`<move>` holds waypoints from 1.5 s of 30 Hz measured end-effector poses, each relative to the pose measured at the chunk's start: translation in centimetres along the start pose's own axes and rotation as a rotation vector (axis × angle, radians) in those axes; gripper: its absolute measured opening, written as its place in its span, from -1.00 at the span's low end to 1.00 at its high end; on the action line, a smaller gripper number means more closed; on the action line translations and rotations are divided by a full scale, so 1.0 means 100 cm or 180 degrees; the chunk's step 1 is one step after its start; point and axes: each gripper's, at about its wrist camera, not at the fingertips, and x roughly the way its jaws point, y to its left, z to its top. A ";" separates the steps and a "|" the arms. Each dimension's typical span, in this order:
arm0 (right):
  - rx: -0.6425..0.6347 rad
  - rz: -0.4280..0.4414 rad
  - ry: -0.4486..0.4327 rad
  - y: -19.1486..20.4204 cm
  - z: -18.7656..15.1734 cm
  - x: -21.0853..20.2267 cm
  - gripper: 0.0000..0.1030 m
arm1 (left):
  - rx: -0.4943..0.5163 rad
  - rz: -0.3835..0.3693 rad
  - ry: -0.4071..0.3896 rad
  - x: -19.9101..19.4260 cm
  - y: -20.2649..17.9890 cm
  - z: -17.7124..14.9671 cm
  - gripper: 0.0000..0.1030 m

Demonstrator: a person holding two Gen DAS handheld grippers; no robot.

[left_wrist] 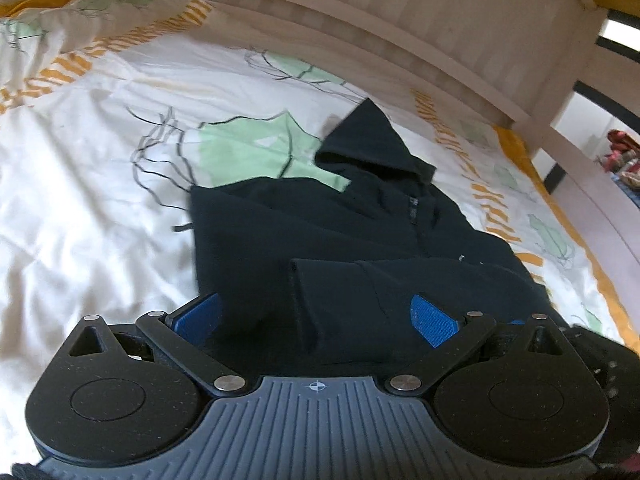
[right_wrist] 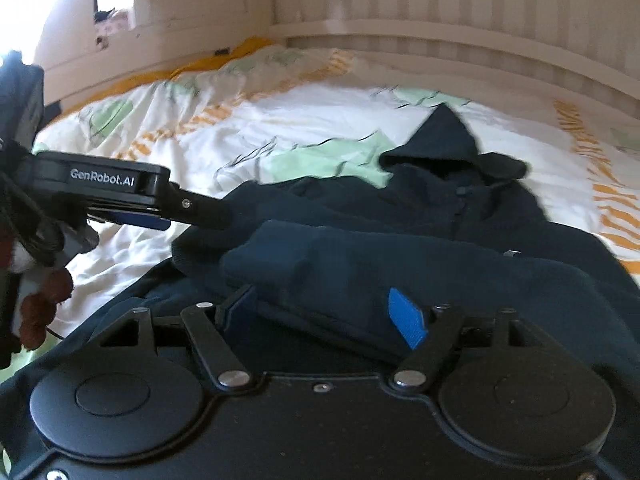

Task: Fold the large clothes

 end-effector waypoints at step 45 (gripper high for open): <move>0.0141 -0.0426 0.0269 -0.099 -0.066 -0.013 0.74 | 0.0590 0.0098 -0.0144 0.024 -0.049 0.031 -0.68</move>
